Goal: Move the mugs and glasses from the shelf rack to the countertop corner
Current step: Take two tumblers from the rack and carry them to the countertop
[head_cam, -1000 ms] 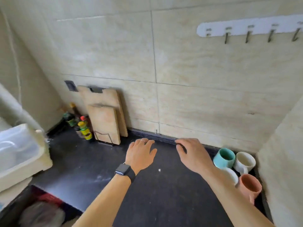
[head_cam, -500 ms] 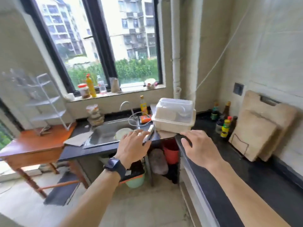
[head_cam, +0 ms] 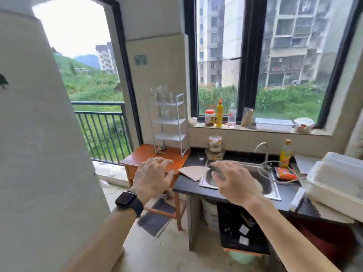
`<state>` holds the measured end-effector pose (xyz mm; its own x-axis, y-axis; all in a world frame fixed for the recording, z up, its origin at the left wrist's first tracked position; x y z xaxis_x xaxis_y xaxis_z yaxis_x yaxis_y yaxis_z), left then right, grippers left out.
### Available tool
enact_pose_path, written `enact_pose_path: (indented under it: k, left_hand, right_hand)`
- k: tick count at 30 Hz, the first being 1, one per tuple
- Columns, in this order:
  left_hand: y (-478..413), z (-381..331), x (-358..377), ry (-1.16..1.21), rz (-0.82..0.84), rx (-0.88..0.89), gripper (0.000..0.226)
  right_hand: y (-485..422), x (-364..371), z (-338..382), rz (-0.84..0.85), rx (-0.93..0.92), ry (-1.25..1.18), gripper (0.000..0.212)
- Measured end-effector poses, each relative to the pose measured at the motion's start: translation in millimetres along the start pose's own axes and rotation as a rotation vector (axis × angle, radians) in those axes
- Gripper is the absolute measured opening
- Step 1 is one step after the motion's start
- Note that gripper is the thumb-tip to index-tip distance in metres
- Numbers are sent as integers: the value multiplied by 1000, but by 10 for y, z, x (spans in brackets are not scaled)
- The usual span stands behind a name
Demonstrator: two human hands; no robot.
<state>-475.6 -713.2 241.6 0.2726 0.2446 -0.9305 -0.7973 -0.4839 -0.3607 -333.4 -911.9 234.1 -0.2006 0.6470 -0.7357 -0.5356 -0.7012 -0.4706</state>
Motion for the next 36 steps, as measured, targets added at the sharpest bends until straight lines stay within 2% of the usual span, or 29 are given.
enact_pose_path:
  k: [5,11,21,30,36]
  left_hand:
    - [-417,881,76,-23,42,-22,46]
    - [-1029,1566,343,-19,26,-52,46]
    - [-2597,2219,1276,-1,79,-41,42]
    - [-4105,2822,1821,-10,87,-40,43]
    - [-5081,3146,2489,140,158,-36,44]
  right_hand:
    - [-757,586,399,-1,-33,-33,37]
    - [-1597,1137,504,20,-60,-32,36]
    - [-3169,2097,-28,32,-56,-39,36]
    - [-4710,2743,-481,59,-33,-26,38]
    - [-5474,3372,-934,89,86,-94,41]
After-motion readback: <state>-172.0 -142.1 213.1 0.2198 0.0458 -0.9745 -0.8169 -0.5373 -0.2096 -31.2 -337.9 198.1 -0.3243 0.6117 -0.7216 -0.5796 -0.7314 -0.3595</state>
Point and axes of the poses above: each hand's wrist, its own y-axis away from the middle knuckle, its own x-axis out of the palm, z = x × y, the point moved 6 cm from there along -y, towards the middle knuckle, and after that the axes turned 11 degrees about -y, right-handed, at the moved point
